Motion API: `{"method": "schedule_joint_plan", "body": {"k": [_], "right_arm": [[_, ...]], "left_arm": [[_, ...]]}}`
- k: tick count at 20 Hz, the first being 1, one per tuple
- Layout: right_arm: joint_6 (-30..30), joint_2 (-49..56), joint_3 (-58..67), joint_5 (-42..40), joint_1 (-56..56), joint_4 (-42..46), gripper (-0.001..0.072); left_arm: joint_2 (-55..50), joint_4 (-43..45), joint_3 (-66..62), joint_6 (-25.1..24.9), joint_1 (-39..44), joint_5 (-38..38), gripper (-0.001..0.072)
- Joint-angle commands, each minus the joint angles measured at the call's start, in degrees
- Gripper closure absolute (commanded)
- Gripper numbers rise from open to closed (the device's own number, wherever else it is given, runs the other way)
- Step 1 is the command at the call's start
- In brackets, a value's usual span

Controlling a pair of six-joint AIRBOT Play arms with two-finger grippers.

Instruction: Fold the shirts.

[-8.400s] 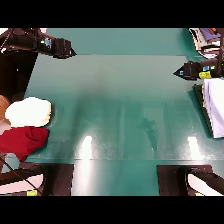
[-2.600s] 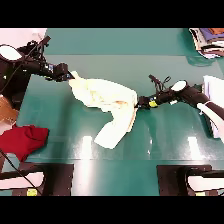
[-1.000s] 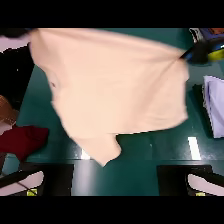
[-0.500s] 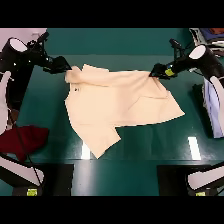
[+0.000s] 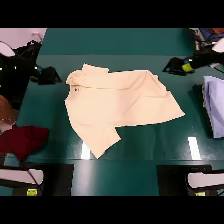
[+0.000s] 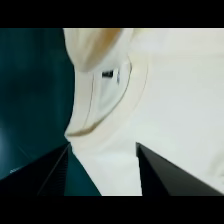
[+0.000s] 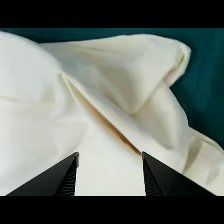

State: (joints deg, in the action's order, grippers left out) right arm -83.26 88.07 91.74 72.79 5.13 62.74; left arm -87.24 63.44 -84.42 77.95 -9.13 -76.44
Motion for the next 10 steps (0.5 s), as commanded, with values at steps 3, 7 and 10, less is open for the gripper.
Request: {"method": "schedule_joint_plan", "body": {"k": [3,7,10], "right_arm": [[1.4,-13.9,-14.6,0.2,-5.4,-0.1,0.0263],[1.4,-20.2,-21.4,-2.6,-6.7,-0.1,0.0263],[1.3,-21.6,-22.2,-2.8,-6.7,-0.2,0.0263]], "left_arm": [[15.7,2.1,26.9,0.0,-0.4,4.7,0.0229],[19.0,-3.5,40.4,-0.1,-0.4,8.5,0.0229],[19.0,-10.6,45.8,-3.5,-0.4,11.2,0.0230]]}}
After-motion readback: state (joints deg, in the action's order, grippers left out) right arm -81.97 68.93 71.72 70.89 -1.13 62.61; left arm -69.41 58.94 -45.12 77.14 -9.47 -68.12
